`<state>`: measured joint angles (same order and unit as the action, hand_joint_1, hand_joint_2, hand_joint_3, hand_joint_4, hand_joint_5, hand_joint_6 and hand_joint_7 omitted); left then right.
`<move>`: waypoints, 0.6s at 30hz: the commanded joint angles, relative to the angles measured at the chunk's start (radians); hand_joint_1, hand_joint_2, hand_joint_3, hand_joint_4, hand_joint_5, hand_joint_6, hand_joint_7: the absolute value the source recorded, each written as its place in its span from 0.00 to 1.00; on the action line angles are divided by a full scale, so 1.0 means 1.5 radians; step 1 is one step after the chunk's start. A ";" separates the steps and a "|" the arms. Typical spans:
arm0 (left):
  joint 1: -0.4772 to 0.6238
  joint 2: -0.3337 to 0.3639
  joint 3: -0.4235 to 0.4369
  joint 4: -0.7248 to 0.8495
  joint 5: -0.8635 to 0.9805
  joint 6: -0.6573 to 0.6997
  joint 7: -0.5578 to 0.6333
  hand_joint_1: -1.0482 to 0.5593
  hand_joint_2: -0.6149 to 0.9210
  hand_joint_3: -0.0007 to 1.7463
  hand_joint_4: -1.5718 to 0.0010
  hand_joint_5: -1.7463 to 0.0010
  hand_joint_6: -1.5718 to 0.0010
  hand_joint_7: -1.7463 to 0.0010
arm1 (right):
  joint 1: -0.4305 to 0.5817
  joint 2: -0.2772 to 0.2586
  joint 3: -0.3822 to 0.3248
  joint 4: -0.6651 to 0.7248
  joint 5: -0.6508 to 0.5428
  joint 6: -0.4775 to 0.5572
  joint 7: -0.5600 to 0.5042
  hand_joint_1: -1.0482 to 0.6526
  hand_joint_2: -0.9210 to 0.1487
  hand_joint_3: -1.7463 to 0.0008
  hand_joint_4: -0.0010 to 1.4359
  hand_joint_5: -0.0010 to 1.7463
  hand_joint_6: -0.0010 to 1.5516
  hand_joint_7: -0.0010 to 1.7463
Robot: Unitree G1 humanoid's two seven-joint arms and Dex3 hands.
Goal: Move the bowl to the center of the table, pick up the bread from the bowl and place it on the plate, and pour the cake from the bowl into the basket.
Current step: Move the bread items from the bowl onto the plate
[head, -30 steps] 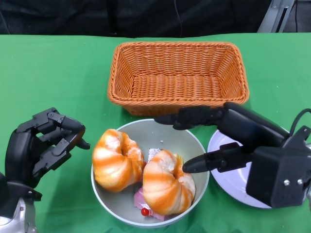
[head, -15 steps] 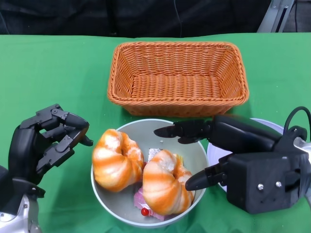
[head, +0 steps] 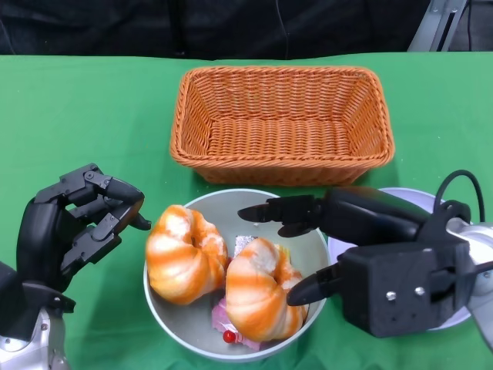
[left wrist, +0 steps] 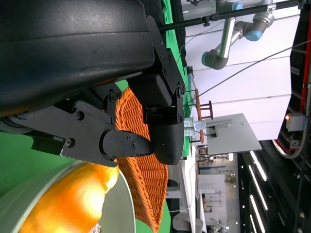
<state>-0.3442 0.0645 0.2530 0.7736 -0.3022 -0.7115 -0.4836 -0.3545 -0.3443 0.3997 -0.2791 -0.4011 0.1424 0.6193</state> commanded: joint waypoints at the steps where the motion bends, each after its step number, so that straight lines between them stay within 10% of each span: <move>1: 0.006 0.004 0.001 -0.007 0.000 -0.011 0.005 0.55 1.00 0.15 0.47 0.23 0.39 0.45 | -0.013 0.006 0.009 0.013 -0.010 -0.005 -0.012 0.10 0.00 0.91 0.39 0.08 0.19 0.01; 18: 0.029 -0.011 -0.007 -0.069 -0.002 -0.005 0.022 0.56 1.00 0.16 0.47 0.24 0.39 0.44 | -0.054 0.011 0.072 0.102 -0.084 0.004 -0.002 0.08 0.00 0.88 0.29 0.02 0.17 0.00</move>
<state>-0.3126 0.0407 0.2410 0.6870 -0.3067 -0.7240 -0.4661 -0.4108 -0.3164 0.4978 -0.1346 -0.5104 0.1345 0.6022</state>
